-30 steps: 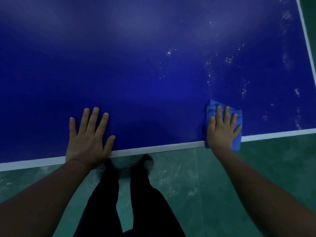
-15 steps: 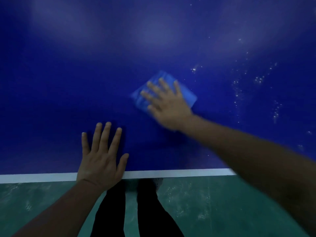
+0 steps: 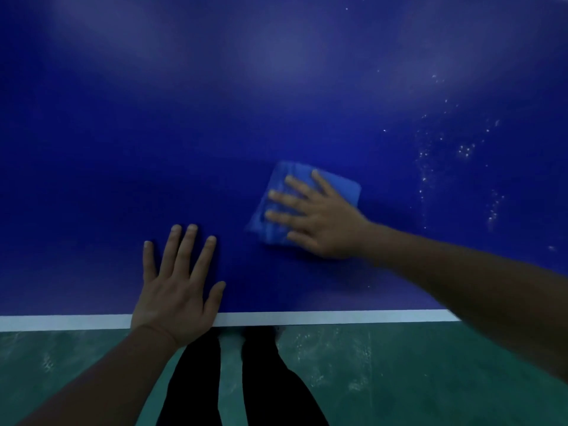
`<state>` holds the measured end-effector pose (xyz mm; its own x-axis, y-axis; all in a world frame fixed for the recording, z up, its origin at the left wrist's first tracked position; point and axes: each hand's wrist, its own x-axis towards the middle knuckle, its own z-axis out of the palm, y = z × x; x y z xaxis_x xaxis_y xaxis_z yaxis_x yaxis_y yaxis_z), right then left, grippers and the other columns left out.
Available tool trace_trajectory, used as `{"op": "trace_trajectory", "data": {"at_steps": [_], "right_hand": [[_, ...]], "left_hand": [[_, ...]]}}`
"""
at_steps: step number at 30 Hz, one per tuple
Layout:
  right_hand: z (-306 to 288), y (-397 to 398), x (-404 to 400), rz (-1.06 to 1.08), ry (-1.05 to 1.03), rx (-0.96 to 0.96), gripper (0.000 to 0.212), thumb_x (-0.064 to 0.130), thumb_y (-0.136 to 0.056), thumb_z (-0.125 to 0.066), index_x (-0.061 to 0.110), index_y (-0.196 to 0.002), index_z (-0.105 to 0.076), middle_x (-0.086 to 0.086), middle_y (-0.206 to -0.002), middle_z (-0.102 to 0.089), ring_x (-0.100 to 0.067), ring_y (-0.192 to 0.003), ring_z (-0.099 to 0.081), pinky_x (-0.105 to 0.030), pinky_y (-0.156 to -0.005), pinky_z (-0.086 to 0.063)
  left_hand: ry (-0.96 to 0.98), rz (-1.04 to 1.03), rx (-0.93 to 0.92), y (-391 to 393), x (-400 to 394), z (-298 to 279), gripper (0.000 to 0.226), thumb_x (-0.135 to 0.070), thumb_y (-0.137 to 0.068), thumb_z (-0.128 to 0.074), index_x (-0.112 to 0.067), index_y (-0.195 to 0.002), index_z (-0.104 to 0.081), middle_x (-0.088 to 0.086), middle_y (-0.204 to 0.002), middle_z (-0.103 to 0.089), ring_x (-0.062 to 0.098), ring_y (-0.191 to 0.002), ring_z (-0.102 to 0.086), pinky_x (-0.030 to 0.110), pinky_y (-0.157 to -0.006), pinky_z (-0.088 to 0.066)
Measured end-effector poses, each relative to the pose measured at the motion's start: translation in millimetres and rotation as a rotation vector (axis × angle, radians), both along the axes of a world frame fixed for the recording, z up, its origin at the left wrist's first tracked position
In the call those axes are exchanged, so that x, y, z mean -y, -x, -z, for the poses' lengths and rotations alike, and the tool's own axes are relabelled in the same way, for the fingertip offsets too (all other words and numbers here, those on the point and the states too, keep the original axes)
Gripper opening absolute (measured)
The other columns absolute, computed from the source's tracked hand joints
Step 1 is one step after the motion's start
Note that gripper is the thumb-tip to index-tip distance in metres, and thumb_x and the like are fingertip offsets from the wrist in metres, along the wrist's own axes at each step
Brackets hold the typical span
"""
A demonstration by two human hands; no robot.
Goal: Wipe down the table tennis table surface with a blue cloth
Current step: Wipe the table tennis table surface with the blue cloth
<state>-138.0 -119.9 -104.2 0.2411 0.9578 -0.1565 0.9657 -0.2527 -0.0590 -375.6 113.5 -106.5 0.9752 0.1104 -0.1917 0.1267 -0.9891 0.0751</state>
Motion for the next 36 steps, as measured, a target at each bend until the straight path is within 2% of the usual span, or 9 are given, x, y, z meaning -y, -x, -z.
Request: {"op": "trace_trajectory", "data": {"at_steps": [7, 10, 14, 16, 19, 23, 25, 29, 36], "right_hand": [[-14.2, -117.1, 33.0, 1.042, 0.013, -0.028, 0.057, 0.051, -0.106, -0.013, 0.035, -0.16, -0.008, 0.005, -0.169, -0.002, -0.028, -0.155, 0.005, -0.062, -0.121, 0.001], [-4.3, -41.9, 4.1, 0.937, -0.053, 0.059, 0.056, 0.046, -0.105, -0.024, 0.031, -0.158, -0.022, -0.001, -0.167, -0.016, -0.035, -0.153, -0.011, -0.067, -0.117, -0.009], [-1.4, 89.3, 29.7, 0.251, -0.073, -0.033, 0.052, 0.047, -0.102, -0.038, 0.033, -0.152, -0.04, -0.002, -0.162, -0.033, -0.036, -0.151, -0.022, -0.065, -0.118, -0.01], [-0.1, 73.4, 56.7, 0.17, -0.046, -0.036, 0.051, 0.047, -0.101, -0.04, 0.034, -0.151, -0.039, -0.002, -0.159, -0.037, -0.036, -0.149, -0.028, -0.064, -0.118, -0.012], [2.6, 9.1, 77.6, 0.574, -0.023, 0.047, 0.053, 0.047, -0.101, -0.031, 0.034, -0.153, -0.031, -0.003, -0.161, -0.034, -0.038, -0.149, -0.027, -0.069, -0.114, -0.017], [-1.0, -1.5, 61.9, 1.137, -0.043, 0.005, 0.056, 0.051, -0.105, -0.019, 0.036, -0.158, -0.018, 0.005, -0.168, -0.012, -0.029, -0.155, -0.003, -0.063, -0.12, -0.001], [1.7, 41.6, 32.1, 1.155, -0.095, 0.047, 0.055, 0.048, -0.103, -0.025, 0.035, -0.157, -0.025, 0.003, -0.166, -0.019, -0.033, -0.154, -0.011, -0.066, -0.119, -0.005], [3.6, 128.2, 36.3, 0.802, -0.112, -0.014, 0.052, 0.049, -0.103, -0.033, 0.034, -0.152, -0.039, 0.003, -0.163, -0.03, -0.03, -0.153, -0.016, -0.063, -0.12, -0.006], [-7.5, 86.9, 201.5, 1.355, 0.078, -0.04, 0.066, 0.058, -0.096, -0.008, 0.036, -0.158, -0.017, 0.005, -0.168, -0.011, -0.026, -0.155, -0.002, -0.061, -0.121, -0.003]], "left_hand": [[-0.022, 0.001, -0.022, 0.3, 0.6, 0.2, 0.077, -0.057, -0.096, -0.027, -0.013, -0.159, -0.022, 0.018, -0.166, -0.012, 0.035, -0.155, -0.004, 0.065, -0.12, -0.002], [-0.032, -0.005, -0.024, 0.9, 0.1, -0.8, 0.077, -0.057, -0.096, -0.026, -0.012, -0.159, -0.022, 0.018, -0.166, -0.012, 0.035, -0.155, -0.004, 0.065, -0.12, -0.004], [-0.028, -0.005, -0.012, -0.3, 0.4, -0.4, 0.077, -0.057, -0.096, -0.026, -0.012, -0.158, -0.024, 0.018, -0.166, -0.014, 0.035, -0.154, -0.005, 0.066, -0.119, -0.006], [-0.028, -0.008, -0.016, -0.1, 0.7, 0.0, 0.077, -0.057, -0.096, -0.026, -0.012, -0.158, -0.023, 0.018, -0.166, -0.014, 0.035, -0.155, -0.004, 0.066, -0.119, -0.005], [-0.027, -0.01, -0.017, 0.8, 0.3, 0.3, 0.077, -0.057, -0.096, -0.025, -0.013, -0.159, -0.021, 0.018, -0.166, -0.012, 0.034, -0.155, -0.003, 0.065, -0.12, -0.003], [-0.013, -0.022, -0.019, 1.6, 0.9, 0.5, 0.077, -0.058, -0.097, -0.023, -0.014, -0.159, -0.02, 0.017, -0.166, -0.011, 0.033, -0.155, -0.001, 0.065, -0.12, -0.003], [-0.002, -0.026, -0.023, 0.9, 1.1, 0.3, 0.076, -0.059, -0.097, -0.022, -0.014, -0.159, -0.021, 0.017, -0.166, -0.011, 0.033, -0.155, -0.001, 0.065, -0.12, -0.003], [-0.004, -0.044, -0.019, 2.0, 2.7, -0.7, 0.076, -0.059, -0.097, -0.021, -0.015, -0.159, -0.022, 0.016, -0.166, -0.012, 0.032, -0.155, 0.0, 0.063, -0.12, -0.002], [0.004, -0.057, -0.02, 1.8, 4.0, -1.9, 0.076, -0.061, -0.097, -0.017, -0.017, -0.16, -0.019, 0.015, -0.167, -0.011, 0.031, -0.155, 0.0, 0.061, -0.121, 0.0]]}}
